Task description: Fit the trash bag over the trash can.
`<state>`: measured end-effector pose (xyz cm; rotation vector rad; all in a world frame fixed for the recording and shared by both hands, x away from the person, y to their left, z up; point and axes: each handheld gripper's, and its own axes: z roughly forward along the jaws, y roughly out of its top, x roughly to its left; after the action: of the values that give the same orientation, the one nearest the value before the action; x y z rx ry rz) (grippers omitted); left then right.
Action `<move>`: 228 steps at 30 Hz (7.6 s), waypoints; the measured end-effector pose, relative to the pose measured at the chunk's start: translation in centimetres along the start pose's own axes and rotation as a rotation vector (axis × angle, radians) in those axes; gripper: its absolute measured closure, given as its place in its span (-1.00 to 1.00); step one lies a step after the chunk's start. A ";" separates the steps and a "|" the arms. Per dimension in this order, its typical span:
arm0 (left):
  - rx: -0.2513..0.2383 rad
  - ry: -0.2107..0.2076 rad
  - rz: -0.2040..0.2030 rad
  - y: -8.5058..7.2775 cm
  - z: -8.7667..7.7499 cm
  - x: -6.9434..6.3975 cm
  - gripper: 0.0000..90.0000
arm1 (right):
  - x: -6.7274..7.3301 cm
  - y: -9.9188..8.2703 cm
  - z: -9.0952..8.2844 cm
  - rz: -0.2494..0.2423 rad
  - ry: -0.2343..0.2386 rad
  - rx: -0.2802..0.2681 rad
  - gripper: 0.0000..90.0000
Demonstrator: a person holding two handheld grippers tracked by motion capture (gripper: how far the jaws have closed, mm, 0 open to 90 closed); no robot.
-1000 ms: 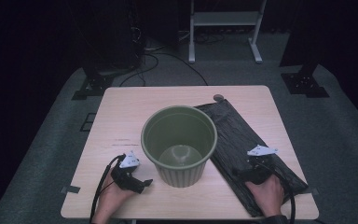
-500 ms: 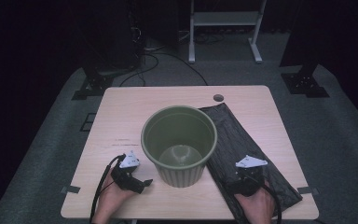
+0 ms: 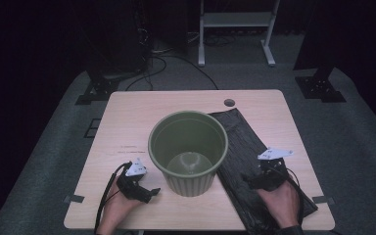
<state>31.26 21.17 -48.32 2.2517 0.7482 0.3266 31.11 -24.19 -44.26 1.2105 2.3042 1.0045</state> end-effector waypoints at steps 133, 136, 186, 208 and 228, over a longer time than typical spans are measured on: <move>0.001 -0.012 0.013 0.0 0.0 -0.1 -1.00 | 3.5 6.2 -2.7 -0.203 0.672 -0.229 0.96; 0.001 -0.012 0.012 0.0 0.0 -0.1 -1.00 | 3.7 6.5 -3.3 -0.220 0.680 -0.242 0.96; -0.001 -0.015 0.014 0.0 0.0 -0.1 -1.00 | 8.0 17.7 -8.0 -0.435 0.794 -0.345 0.96; -0.002 -0.018 0.016 0.0 0.1 -0.1 -1.00 | 10.9 24.9 -7.0 -0.463 0.837 -0.411 0.96; -0.001 -0.023 0.024 0.0 0.0 -0.1 -1.00 | 14.2 29.4 -2.7 -0.450 0.917 -0.406 0.96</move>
<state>31.20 21.06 -48.34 2.2612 0.7095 0.3118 38.14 -2.48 -20.78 0.0076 2.5676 1.9694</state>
